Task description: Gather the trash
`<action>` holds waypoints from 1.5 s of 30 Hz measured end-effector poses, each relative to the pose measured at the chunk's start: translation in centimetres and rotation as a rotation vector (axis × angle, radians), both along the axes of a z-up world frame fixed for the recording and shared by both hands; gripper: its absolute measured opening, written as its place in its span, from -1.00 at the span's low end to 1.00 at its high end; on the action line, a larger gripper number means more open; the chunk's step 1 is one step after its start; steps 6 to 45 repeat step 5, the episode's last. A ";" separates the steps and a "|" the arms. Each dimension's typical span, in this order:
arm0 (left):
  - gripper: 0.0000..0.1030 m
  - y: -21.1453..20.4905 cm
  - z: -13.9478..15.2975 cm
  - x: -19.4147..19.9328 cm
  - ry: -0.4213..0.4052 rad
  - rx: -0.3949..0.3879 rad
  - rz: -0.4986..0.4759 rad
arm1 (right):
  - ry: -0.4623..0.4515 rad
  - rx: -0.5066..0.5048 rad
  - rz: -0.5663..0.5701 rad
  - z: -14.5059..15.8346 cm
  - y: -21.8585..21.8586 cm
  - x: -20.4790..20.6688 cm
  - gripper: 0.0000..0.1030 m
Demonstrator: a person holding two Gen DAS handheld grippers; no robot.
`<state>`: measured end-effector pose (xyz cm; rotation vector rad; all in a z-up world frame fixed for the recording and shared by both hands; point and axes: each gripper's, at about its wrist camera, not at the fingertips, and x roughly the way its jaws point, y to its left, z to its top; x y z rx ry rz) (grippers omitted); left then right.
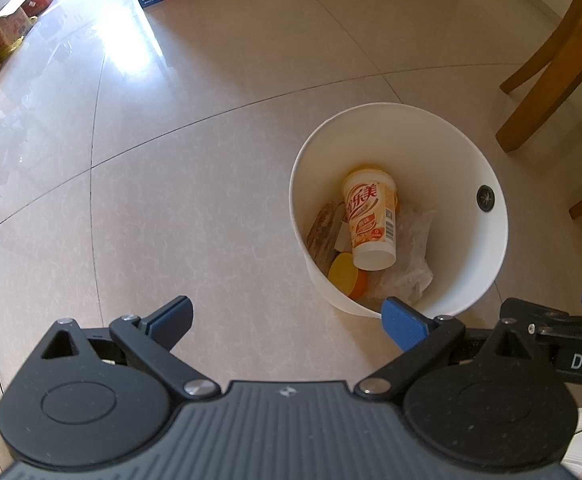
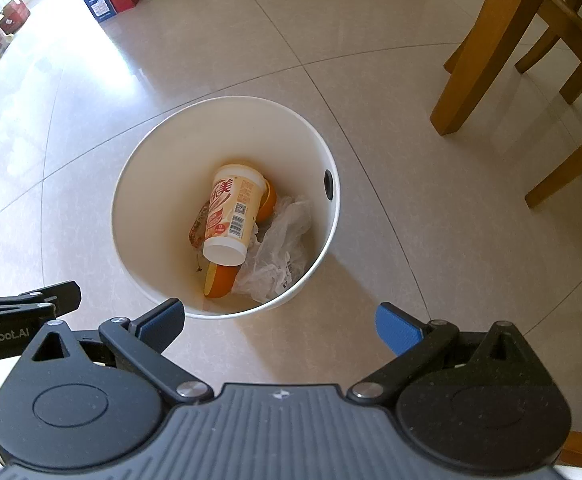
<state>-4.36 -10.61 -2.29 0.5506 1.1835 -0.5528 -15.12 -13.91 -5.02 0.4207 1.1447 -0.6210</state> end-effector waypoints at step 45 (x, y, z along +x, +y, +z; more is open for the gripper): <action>0.95 -0.1 0.0 0.0 0.001 0.001 -0.004 | -0.001 0.001 -0.002 0.0 0.0 0.0 1.00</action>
